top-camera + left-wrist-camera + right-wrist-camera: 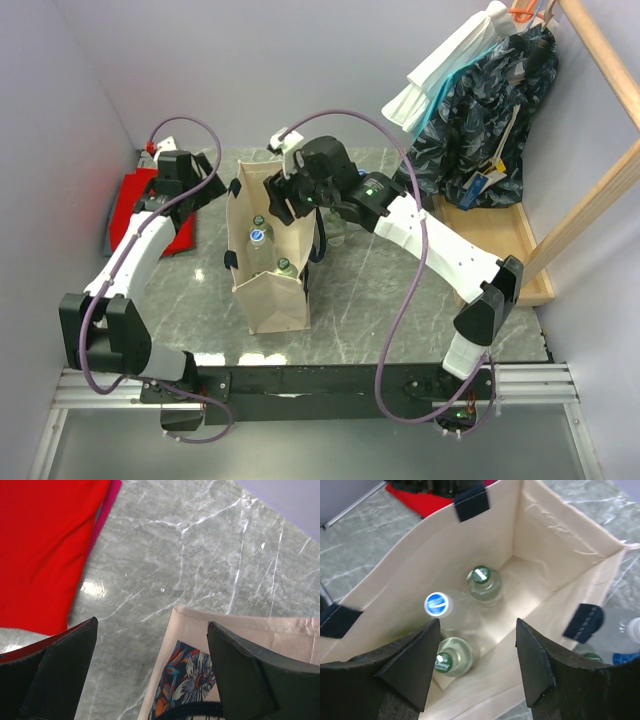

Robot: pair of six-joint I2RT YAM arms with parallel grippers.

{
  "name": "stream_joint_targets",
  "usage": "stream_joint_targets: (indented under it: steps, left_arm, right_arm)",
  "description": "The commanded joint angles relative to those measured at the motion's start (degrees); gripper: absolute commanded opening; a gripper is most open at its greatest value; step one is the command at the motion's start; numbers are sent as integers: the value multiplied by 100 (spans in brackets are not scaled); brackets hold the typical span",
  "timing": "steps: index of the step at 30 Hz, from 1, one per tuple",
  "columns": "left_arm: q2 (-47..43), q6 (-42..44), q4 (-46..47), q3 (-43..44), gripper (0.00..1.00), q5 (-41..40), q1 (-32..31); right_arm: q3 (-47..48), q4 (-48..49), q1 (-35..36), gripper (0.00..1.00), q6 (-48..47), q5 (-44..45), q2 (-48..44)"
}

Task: Take the beverage out of the canvas bag
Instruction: Take out the drink from the canvas bag.

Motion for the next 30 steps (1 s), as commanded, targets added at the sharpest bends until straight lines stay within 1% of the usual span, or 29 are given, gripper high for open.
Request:
stream_joint_targets:
  steps: [1,3,11,15,16,18,19,22,30]
  left_arm:
    - [-465,65,-436,144,96,-92,7]
    - [-641,38,-603,215,96,-75,7]
    - [-1695,249,-709,118,96,267,7]
    - [-1898,425,-701,136,96,759,7]
    - [-1925,477,-657,110,96,1004,16]
    - [-2021,548,-490,-74,96,1356,16]
    - [-2048,583,-437,-223,96,1732,7]
    - [-2241,592,-375,-521,96,2235,7]
    - [-3321,495,-51,-1498,96,2834,7]
  right_arm:
    - [13,59,112,69,-71,-114,-70]
    - [-40,77,113,69,-71,-114,-70]
    - [-40,60,156,69,-89,-52,-8]
    - [-49,112,174,69,-63,-61,-26]
    - [-40,104,183,69,-63,-53,-17]
    - [-49,121,183,69,-54,-9,-17]
    - [-49,130,183,69,-45,9,-9]
    - [-93,139,192,69,-28,62,-26]
    - [-321,297,192,69,-19,71,-149]
